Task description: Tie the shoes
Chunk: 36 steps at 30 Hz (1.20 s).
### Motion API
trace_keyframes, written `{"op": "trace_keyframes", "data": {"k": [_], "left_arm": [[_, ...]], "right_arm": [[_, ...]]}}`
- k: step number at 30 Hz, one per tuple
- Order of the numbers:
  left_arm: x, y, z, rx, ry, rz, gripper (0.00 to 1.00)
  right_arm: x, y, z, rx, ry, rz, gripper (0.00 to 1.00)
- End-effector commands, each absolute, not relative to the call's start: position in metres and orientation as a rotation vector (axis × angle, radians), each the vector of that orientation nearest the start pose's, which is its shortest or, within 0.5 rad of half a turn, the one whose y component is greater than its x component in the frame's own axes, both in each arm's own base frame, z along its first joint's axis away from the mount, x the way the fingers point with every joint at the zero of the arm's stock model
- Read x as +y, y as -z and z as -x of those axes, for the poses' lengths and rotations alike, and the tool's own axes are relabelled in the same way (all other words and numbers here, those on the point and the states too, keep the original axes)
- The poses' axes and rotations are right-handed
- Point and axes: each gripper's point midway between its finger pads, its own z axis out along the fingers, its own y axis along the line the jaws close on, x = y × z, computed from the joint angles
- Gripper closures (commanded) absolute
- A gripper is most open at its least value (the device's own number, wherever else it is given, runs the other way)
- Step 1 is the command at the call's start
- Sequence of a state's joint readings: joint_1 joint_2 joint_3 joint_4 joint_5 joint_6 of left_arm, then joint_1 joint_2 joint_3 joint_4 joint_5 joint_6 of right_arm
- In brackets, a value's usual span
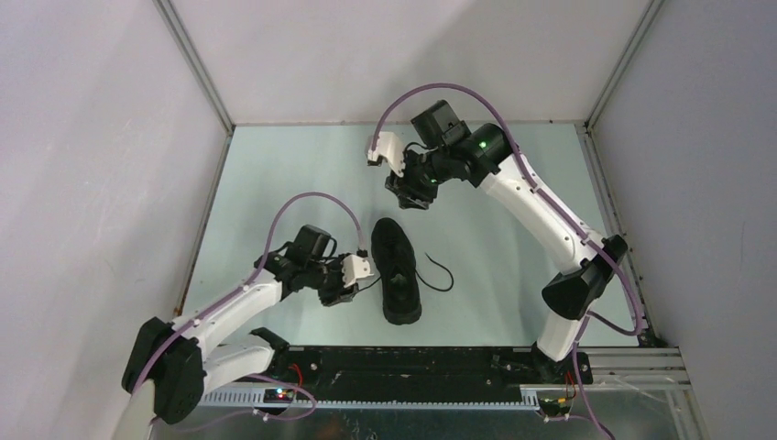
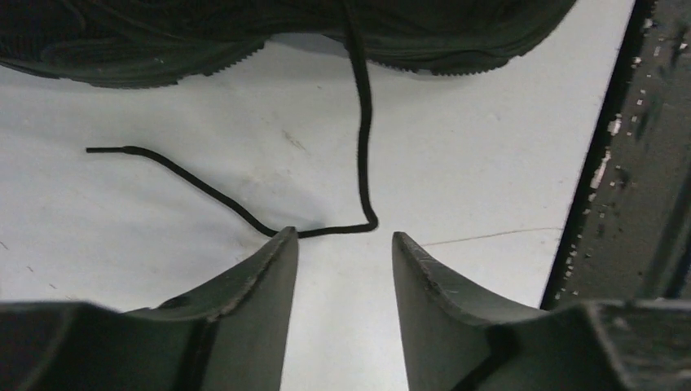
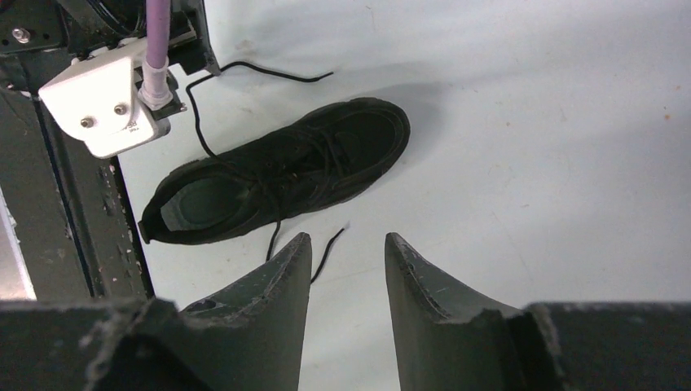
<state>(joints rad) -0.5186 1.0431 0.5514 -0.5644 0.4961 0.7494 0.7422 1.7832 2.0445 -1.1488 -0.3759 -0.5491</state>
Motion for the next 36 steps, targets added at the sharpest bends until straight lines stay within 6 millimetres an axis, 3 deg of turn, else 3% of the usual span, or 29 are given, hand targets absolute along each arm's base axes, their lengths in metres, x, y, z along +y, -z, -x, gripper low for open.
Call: {"op": "trace_keyframes", "data": {"k": [1, 5, 10, 13, 16, 21, 25, 27, 32, 34, 36], "left_arm": [[-0.179, -0.066, -0.19, 1.845, 0.533, -1.605, 0.55], [-0.19, -0.07, -0.189, 1.819, 0.599, -1.605, 0.61], [-0.191, -0.067, -0.169, 1.779, 0.691, -1.718, 0.57], [-0.19, -0.066, -0.166, 1.772, 0.689, -1.752, 0.57], [-0.187, -0.06, -0.174, 1.798, 0.635, -1.75, 0.65], [-0.182, -0.056, -0.188, 1.816, 0.539, -1.731, 0.7], [-0.182, -0.059, -0.189, 1.829, 0.54, -1.728, 0.92], [-0.186, -0.071, -0.19, 1.829, 0.561, -1.692, 0.99], [-0.211, -0.127, -0.19, 1.811, 0.759, -1.505, 1.0], [-0.22, -0.151, -0.195, 1.801, 0.837, -1.413, 1.0], [-0.223, -0.168, -0.205, 1.806, 0.879, -1.322, 1.0]], "right_arm": [[0.312, -0.292, -0.286, 1.819, -0.498, 1.576, 0.58], [0.31, -0.291, -0.291, 1.826, -0.486, 1.565, 0.58], [0.306, -0.291, -0.298, 1.837, -0.473, 1.544, 0.58], [0.305, -0.29, -0.3, 1.842, -0.47, 1.54, 0.59], [0.304, -0.29, -0.3, 1.844, -0.469, 1.539, 0.59], [0.305, -0.289, -0.299, 1.842, -0.486, 1.545, 0.59], [0.305, -0.293, -0.294, 1.814, -0.55, 1.56, 0.61], [0.305, -0.298, -0.29, 1.784, -0.603, 1.575, 0.62], [0.311, -0.316, -0.29, 1.599, -0.705, 1.569, 0.63], [0.316, -0.315, -0.291, 1.518, -0.697, 1.564, 0.63], [0.321, -0.293, -0.282, 1.485, -0.699, 1.61, 0.62]]}}
